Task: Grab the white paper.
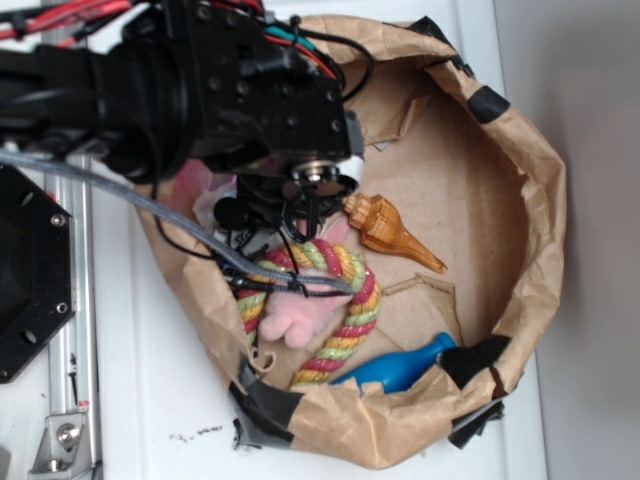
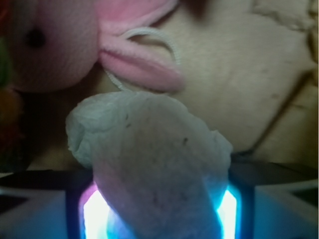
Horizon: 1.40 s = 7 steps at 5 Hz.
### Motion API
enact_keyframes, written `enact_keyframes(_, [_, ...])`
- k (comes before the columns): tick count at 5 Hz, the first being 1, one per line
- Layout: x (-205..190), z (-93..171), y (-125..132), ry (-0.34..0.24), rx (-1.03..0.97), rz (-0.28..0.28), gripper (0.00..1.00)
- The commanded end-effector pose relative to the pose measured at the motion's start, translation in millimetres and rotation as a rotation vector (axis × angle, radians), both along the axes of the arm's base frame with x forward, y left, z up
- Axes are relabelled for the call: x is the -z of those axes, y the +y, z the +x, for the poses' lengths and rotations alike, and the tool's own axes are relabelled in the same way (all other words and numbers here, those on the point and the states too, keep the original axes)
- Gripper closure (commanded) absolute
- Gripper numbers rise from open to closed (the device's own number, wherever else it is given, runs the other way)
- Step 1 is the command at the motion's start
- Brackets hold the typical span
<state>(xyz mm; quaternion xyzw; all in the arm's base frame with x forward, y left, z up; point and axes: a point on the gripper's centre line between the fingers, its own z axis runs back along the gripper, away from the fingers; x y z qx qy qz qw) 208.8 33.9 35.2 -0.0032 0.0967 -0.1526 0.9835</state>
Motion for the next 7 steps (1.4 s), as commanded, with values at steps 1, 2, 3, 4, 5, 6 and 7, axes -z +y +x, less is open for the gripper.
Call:
enact_keyframes(1, [-107.4, 41.8, -24.2, -0.3, -0.102, -0.1, 1.0])
enact_keyframes(2, [-158.4, 54.4, -30.8, -0.342, -0.13, -0.097, 1.0])
enact_keyframes(3, [-153.9, 55.4, -32.4, -0.322, -0.13, -0.065, 1.0])
enact_keyframes(4, [-143.5, 52.9, -33.6, -0.315, -0.129, -0.066, 1.0])
enact_keyframes(5, [-144.6, 52.3, -32.7, -0.324, -0.146, -0.075, 1.0])
enact_keyframes(6, [-143.1, 50.2, -32.7, -0.322, -0.156, -0.086, 1.0])
enact_keyframes(7, [-142.1, 49.1, -33.9, -0.328, -0.157, -0.079, 1.0])
